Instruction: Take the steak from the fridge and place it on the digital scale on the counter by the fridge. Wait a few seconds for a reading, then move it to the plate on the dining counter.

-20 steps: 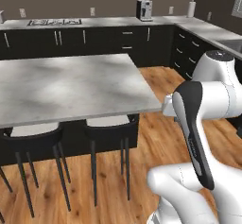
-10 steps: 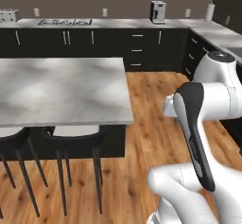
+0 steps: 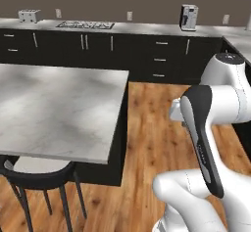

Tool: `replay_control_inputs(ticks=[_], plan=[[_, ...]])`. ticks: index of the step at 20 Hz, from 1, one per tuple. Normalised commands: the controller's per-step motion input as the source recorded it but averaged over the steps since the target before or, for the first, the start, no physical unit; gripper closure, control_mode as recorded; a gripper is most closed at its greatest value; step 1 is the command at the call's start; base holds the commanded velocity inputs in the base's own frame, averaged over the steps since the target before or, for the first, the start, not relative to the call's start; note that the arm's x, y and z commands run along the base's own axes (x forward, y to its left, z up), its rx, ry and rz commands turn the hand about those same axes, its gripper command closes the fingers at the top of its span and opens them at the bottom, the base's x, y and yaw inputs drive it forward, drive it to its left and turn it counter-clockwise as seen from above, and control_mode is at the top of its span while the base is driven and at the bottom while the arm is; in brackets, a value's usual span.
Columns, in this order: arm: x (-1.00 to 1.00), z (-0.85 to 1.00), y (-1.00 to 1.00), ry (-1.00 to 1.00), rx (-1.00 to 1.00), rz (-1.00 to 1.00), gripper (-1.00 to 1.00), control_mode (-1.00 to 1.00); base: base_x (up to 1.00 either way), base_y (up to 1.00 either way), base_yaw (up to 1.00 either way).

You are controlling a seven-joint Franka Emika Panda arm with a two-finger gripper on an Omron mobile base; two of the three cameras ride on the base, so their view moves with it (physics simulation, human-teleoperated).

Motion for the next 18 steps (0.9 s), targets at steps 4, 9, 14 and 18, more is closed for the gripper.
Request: replay_control_inputs(ticks=[4, 9, 14, 18], plan=[[0.0, 0.0, 0.0, 0.0, 0.0, 0.0, 1.0, 1.0, 0.94, -0.95, 0.35], [0.0, 0.0, 0.0, 0.0, 0.0, 0.0, 1.0, 1.0, 0.91, -0.96, 0.35], [0.0, 0.0, 0.0, 0.0, 0.0, 0.0, 1.0, 1.0, 0.93, -0.94, 0.36], [0.0, 0.0, 0.0, 0.0, 0.0, 0.0, 1.0, 1.0, 0.98, -0.92, 0.36]])
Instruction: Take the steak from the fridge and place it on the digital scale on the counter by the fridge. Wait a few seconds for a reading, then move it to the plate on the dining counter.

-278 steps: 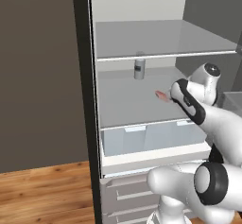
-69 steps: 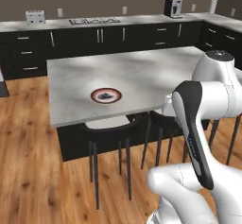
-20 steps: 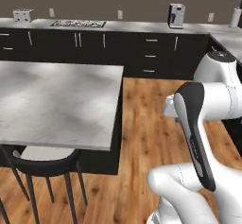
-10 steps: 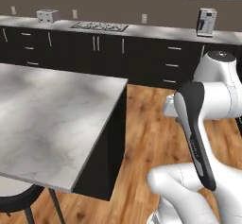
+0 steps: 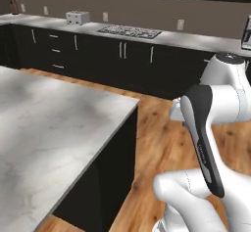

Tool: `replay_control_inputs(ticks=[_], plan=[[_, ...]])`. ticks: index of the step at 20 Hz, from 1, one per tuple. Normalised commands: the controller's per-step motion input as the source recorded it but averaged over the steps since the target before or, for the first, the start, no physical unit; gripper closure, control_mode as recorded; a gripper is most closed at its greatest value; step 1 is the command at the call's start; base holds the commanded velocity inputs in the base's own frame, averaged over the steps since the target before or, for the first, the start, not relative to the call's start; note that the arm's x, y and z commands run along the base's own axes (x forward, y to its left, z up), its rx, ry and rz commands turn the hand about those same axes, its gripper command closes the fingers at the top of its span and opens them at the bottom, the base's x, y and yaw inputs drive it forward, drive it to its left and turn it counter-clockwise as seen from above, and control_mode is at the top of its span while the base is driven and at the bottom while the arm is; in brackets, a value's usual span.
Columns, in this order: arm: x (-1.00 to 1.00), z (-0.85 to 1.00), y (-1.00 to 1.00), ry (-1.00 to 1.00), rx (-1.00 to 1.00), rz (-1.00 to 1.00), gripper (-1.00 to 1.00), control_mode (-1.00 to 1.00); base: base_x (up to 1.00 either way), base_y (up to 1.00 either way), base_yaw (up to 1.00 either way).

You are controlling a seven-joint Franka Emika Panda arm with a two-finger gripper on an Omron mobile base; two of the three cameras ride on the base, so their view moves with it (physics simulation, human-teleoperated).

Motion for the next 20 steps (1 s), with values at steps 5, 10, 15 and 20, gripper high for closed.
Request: replay_control_inputs(ticks=[5, 10, 15, 20], plan=[[0.0, 0.0, 0.0, 0.0, 0.0, 0.0, 1.0, 1.0, 1.0, -0.91, 0.36], [0.0, 0.0, 0.0, 0.0, 0.0, 0.0, 1.0, 1.0, 0.97, -0.92, 0.35], [0.0, 0.0, 0.0, 0.0, 0.0, 0.0, 1.0, 1.0, 0.93, -0.93, 0.35], [0.0, 0.0, 0.0, 0.0, 0.0, 0.0, 1.0, 1.0, 0.93, -0.91, 0.36]])
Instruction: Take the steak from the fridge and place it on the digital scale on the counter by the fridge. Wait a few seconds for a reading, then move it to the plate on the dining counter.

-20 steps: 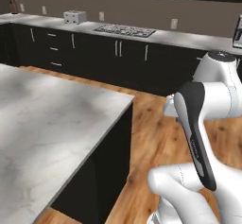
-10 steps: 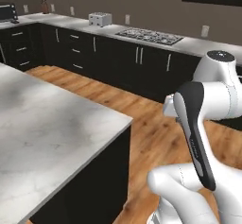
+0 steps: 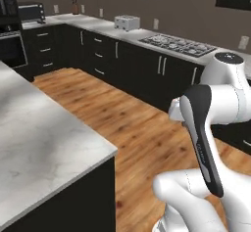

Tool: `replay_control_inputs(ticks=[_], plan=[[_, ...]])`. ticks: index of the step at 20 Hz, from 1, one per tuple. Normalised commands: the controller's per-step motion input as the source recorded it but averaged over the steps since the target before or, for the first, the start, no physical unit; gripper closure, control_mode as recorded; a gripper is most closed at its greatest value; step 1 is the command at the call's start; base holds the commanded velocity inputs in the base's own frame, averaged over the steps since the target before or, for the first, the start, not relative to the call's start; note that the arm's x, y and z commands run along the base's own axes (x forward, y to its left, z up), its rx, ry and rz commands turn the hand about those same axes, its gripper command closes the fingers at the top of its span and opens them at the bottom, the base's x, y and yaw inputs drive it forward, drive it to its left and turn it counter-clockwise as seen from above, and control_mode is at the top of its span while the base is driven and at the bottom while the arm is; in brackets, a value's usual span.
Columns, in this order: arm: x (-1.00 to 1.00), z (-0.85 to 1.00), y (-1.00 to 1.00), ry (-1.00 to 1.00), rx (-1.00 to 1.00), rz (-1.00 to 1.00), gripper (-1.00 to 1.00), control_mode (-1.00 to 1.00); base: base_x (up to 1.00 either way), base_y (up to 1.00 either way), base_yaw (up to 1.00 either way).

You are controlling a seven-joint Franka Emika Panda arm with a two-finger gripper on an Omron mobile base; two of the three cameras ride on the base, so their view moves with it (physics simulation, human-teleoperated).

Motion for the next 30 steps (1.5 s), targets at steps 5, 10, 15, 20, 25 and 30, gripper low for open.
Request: replay_control_inputs(ticks=[5, 10, 15, 20, 25, 30], plan=[[0.0, 0.0, 0.0, 0.0, 0.0, 0.0, 1.0, 1.0, 0.93, -0.9, 0.36], [0.0, 0.0, 0.0, 0.0, 0.0, 0.0, 1.0, 1.0, 0.94, -0.86, 0.39], [0.0, 0.0, 0.0, 0.0, 0.0, 0.0, 1.0, 1.0, 0.99, -0.77, 0.42], [0.0, 0.0, 0.0, 0.0, 0.0, 0.0, 1.0, 1.0, 1.0, -0.73, 0.42], [0.0, 0.0, 0.0, 0.0, 0.0, 0.0, 1.0, 1.0, 1.0, -0.74, 0.38], [0.0, 0.0, 0.0, 0.0, 0.0, 0.0, 1.0, 1.0, 1.0, -0.74, 0.32]])
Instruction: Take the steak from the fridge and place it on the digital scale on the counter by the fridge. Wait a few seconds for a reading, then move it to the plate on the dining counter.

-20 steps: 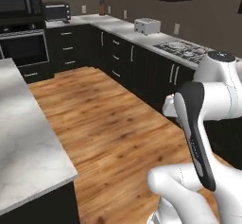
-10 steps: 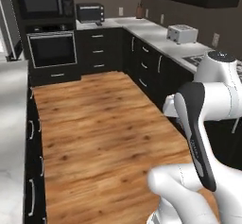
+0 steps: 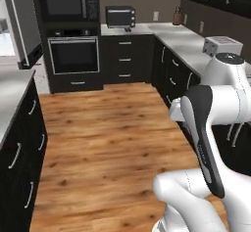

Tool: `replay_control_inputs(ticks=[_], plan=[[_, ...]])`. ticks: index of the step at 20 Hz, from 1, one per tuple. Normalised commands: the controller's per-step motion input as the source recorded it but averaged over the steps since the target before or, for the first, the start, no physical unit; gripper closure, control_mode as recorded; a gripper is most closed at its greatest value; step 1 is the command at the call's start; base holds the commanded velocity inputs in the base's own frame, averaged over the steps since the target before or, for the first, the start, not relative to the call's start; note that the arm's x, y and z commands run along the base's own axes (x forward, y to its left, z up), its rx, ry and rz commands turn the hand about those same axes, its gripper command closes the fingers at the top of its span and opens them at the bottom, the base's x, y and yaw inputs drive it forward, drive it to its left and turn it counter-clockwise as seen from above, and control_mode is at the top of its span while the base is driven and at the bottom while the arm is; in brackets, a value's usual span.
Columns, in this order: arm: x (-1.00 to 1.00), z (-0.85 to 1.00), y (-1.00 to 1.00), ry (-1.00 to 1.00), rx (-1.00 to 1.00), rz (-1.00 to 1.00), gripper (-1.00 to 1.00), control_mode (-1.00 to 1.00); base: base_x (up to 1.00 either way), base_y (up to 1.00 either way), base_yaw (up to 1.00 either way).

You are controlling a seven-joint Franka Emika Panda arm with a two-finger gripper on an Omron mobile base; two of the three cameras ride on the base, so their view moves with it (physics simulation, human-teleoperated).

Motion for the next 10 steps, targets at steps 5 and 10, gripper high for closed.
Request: replay_control_inputs(ticks=[5, 10], plan=[[0.0, 0.0, 0.0, 0.0, 0.0, 0.0, 1.0, 1.0, 1.0, -0.62, 0.18], [0.0, 0.0, 0.0, 0.0, 0.0, 0.0, 1.0, 1.0, 1.0, -0.37, 0.01]])
